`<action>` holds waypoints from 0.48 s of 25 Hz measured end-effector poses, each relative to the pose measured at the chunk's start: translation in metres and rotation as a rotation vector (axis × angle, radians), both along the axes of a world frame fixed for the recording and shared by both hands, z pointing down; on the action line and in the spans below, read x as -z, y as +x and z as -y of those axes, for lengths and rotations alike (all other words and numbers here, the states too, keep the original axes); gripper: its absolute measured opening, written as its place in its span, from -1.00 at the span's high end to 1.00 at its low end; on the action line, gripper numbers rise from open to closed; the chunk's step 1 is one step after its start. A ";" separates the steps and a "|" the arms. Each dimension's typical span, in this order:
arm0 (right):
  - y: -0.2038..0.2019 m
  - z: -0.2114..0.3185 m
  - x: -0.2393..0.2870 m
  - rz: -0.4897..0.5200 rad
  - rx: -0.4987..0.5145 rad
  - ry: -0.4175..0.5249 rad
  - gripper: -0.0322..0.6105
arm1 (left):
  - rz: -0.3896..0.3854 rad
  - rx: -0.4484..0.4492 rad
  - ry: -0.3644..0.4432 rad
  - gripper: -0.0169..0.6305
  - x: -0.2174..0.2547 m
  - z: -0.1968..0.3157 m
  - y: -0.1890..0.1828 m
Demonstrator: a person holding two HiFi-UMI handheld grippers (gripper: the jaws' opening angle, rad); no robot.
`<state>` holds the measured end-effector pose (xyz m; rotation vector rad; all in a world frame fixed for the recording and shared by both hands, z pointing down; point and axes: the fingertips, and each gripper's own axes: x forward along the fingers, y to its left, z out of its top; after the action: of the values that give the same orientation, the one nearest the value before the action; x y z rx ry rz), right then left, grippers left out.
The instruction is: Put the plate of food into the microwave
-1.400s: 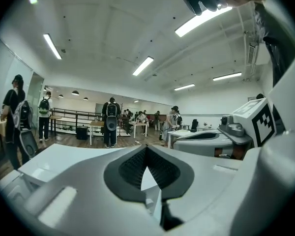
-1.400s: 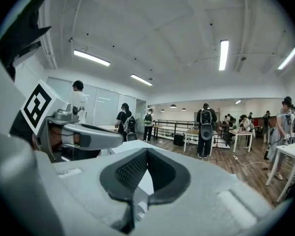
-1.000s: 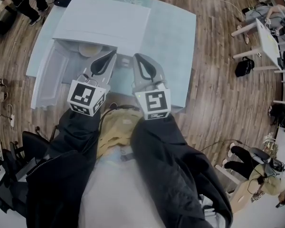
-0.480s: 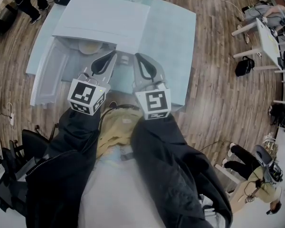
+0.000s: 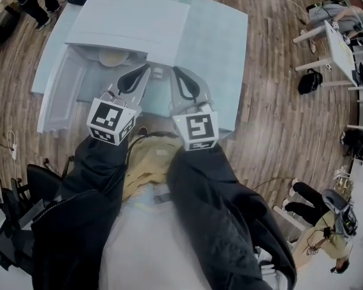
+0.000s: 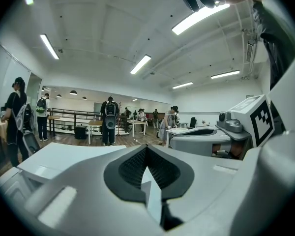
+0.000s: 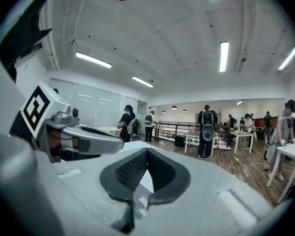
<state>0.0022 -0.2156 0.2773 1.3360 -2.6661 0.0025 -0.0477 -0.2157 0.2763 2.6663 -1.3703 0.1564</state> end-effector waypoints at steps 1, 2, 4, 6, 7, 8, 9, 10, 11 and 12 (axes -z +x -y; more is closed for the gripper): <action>0.000 0.000 0.000 -0.002 0.001 0.000 0.89 | 0.000 -0.001 -0.001 0.96 0.000 0.000 0.000; -0.001 0.000 0.000 -0.004 0.004 0.000 0.89 | 0.000 -0.002 -0.003 0.96 -0.001 0.000 0.000; -0.002 -0.001 -0.001 -0.008 0.009 -0.002 0.89 | -0.001 -0.002 -0.007 0.96 -0.002 -0.001 0.000; -0.003 -0.001 -0.002 -0.010 0.013 -0.003 0.89 | -0.001 -0.001 -0.010 0.96 -0.002 -0.001 0.000; -0.004 -0.002 -0.002 -0.011 0.013 -0.004 0.89 | 0.000 -0.001 -0.010 0.96 -0.002 -0.002 0.000; -0.004 -0.002 -0.002 -0.012 0.014 -0.005 0.89 | 0.001 -0.001 -0.010 0.96 -0.002 -0.002 0.000; -0.004 -0.002 -0.002 -0.013 0.014 -0.006 0.89 | 0.001 -0.002 -0.010 0.96 -0.002 -0.002 0.000; -0.004 -0.002 -0.002 -0.013 0.016 -0.008 0.89 | 0.001 -0.002 -0.011 0.96 -0.002 -0.003 0.001; -0.004 -0.002 -0.003 -0.014 0.017 -0.008 0.89 | 0.001 -0.002 -0.011 0.96 -0.003 -0.003 0.001; -0.005 -0.003 -0.003 -0.016 0.019 -0.009 0.89 | 0.000 -0.001 -0.011 0.96 -0.003 -0.003 0.000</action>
<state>-0.0027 -0.2131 0.2803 1.3021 -2.6629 0.0012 -0.0472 -0.2128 0.2794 2.6586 -1.3639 0.1641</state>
